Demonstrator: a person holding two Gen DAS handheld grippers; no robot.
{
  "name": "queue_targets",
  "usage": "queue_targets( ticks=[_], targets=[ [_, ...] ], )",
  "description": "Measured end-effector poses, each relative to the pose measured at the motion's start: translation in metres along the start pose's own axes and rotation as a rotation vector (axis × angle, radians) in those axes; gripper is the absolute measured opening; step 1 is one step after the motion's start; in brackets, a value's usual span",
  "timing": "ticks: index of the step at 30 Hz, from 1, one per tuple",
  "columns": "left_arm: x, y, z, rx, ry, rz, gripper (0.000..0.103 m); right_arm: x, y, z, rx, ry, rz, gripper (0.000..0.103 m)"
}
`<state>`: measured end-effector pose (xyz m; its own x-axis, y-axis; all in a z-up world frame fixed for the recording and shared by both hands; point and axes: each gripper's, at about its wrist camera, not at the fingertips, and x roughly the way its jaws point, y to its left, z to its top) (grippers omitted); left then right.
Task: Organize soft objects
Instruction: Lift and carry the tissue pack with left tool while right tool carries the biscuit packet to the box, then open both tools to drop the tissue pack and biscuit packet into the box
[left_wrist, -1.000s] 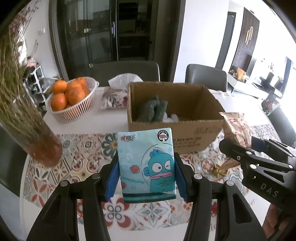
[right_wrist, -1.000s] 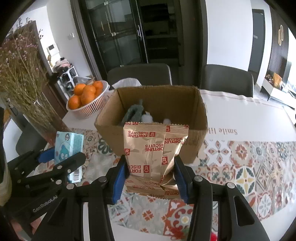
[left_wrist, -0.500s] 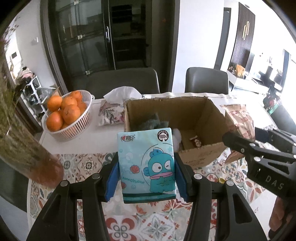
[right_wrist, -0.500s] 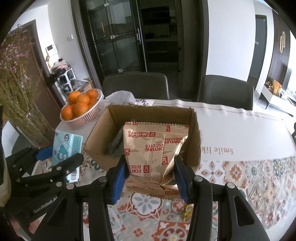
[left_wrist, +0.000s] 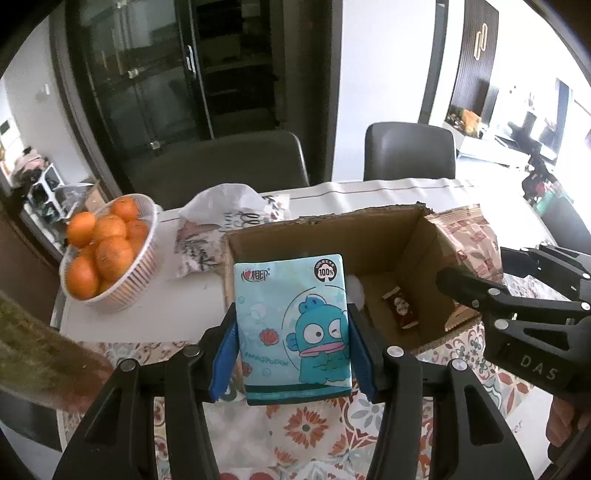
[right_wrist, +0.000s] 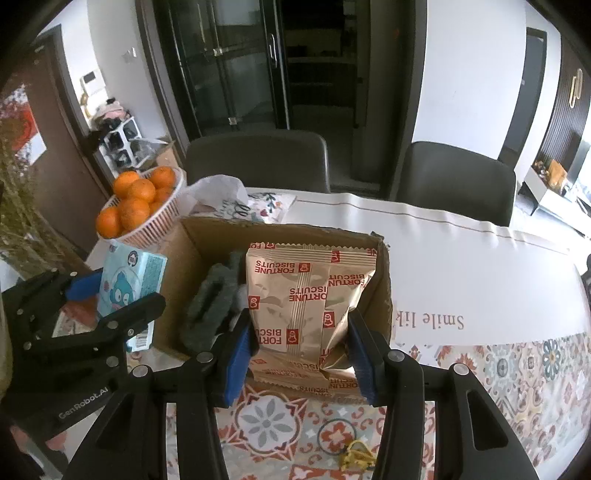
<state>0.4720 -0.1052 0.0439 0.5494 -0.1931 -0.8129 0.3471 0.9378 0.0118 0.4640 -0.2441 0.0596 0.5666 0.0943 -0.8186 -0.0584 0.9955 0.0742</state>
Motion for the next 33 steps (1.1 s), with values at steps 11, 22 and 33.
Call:
queue_targets(
  ticks=[11, 22, 33],
  targets=[
    [0.038, -0.003, 0.014, 0.008, 0.077, 0.002, 0.053, 0.047, -0.008, 0.011, -0.011, 0.094, 0.016, 0.049],
    [0.049, -0.008, 0.008, 0.043, 0.103, 0.042, 0.068, 0.062, -0.004, 0.007, -0.071, 0.107, -0.008, 0.061],
    [0.02, -0.007, -0.001, -0.003, 0.055, 0.104, 0.07, 0.041, -0.013, 0.001, -0.017, 0.062, -0.041, 0.061]
  ],
)
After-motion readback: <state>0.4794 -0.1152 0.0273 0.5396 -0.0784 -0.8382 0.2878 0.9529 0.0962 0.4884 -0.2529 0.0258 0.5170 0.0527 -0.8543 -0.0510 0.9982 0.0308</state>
